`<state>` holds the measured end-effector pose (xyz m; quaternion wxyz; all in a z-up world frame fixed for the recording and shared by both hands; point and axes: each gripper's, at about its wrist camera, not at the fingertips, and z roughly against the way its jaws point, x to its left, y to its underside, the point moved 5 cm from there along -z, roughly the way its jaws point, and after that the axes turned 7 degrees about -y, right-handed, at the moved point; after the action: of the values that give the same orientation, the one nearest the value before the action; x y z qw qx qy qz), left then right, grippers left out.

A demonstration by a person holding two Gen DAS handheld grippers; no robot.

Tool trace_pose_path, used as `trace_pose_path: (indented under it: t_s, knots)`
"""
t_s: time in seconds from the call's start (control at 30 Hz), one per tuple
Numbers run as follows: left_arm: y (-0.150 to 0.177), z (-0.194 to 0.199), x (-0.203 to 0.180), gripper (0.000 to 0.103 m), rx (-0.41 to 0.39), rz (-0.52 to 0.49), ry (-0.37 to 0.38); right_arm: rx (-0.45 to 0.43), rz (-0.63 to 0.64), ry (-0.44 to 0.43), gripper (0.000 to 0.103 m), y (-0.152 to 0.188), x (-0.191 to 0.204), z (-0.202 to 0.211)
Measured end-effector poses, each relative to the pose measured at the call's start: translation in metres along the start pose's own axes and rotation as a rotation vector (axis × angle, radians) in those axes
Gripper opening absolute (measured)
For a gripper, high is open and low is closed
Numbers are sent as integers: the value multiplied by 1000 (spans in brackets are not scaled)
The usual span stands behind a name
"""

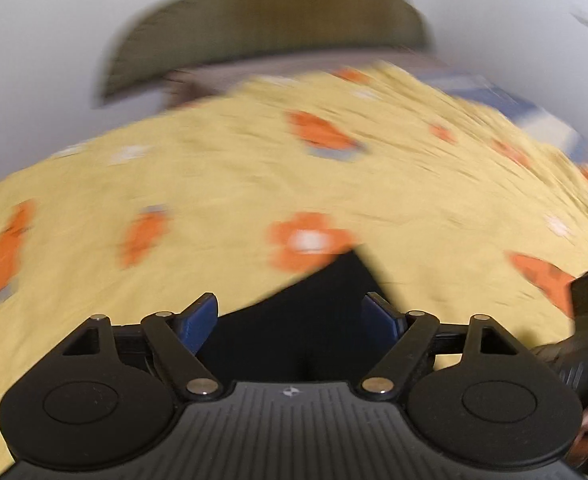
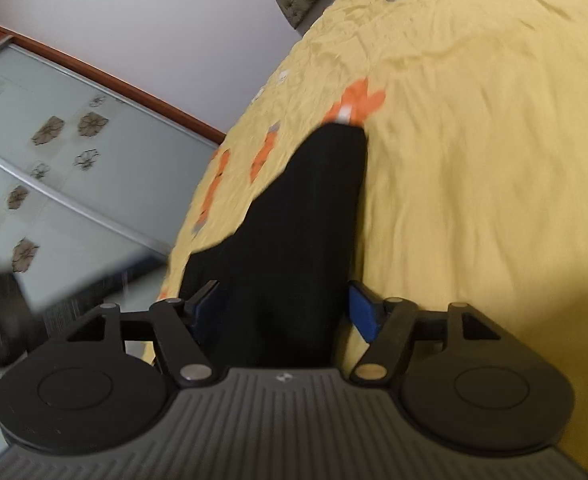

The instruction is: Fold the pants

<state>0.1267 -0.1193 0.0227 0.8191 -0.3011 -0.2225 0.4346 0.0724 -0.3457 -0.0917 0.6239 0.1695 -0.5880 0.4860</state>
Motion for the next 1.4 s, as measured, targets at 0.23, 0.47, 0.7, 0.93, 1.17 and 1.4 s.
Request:
trace_pose_path:
  t_s: [0.23,0.47,0.7,0.93,1.17,1.4]
  knots:
    - [-19,-70,-90,80,209,-381,-198,88,166,46,79,47,30,-5]
    - [6,-92,-127,90,272,-562,-449,37,250,71,89,58,40,-10]
    - [6,-88,-115,40,278,-425,-371,23,276,93,56,60,33,1]
    - [2,-55,-88,66,127,-289,-340,3,104,16,39,44,11,13]
    - [21,-2,13,79,-11,-1,-490,-38,-20,-4,40,23,-5,14]
    - [82,-3,83,79,68,174,-506,-18,-115,-26,45,-10,-13,-18]
